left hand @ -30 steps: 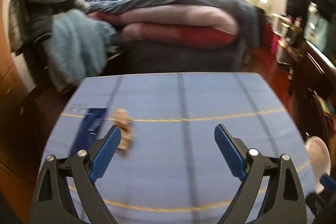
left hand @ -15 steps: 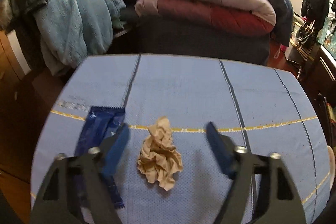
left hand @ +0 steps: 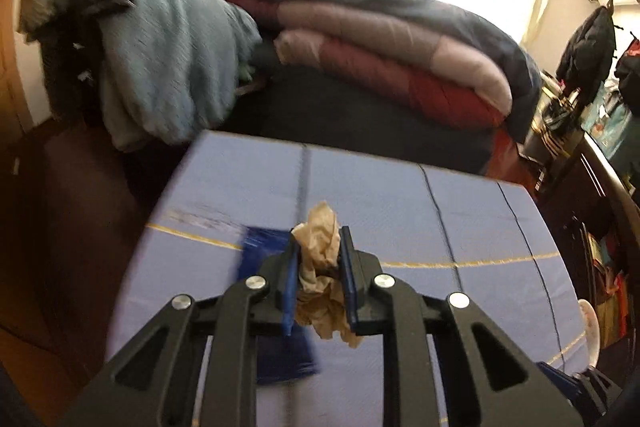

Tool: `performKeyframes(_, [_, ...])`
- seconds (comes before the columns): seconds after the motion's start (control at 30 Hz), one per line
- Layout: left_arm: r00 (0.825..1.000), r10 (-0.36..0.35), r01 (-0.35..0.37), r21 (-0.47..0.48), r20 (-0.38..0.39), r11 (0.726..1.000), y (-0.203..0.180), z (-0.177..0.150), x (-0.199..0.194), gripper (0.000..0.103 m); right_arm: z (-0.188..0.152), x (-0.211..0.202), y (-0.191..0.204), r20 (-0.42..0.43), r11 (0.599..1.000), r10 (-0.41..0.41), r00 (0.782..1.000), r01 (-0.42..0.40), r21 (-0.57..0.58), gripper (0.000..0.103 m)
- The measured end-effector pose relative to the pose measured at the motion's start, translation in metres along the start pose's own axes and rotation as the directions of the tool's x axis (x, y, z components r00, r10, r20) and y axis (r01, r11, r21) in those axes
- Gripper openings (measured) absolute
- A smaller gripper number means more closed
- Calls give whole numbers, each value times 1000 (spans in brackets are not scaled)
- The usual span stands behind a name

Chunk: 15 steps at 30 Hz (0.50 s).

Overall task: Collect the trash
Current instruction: 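Grasp the crumpled brown paper with the left tool while the right tool grasps the blue wrapper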

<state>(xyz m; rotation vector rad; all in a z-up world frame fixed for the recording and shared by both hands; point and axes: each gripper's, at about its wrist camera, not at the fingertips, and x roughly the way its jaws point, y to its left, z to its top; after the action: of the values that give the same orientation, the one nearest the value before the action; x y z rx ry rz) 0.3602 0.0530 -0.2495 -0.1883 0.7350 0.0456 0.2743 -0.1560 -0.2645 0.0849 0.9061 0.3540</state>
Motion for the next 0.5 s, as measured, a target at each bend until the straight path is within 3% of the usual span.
performKeyframes(0.17, [997, 65, -64, -24, 49, 998, 39, 5, -27, 20, 15, 32, 38, -33, 997, 71, 997, -71, -26, 71])
performKeyframes(0.3, [989, 128, -123, -66, 71, 990, 74, 6, -39, 20, 26, 60, 68, -51, 995, 80, 995, -84, -62, 76])
performKeyframes(0.5, [984, 164, -155, -127, 66, 980, 115, 3, -44, 21, 39, 97, 100, -66, 995, 52, 996, -57, -84, 86])
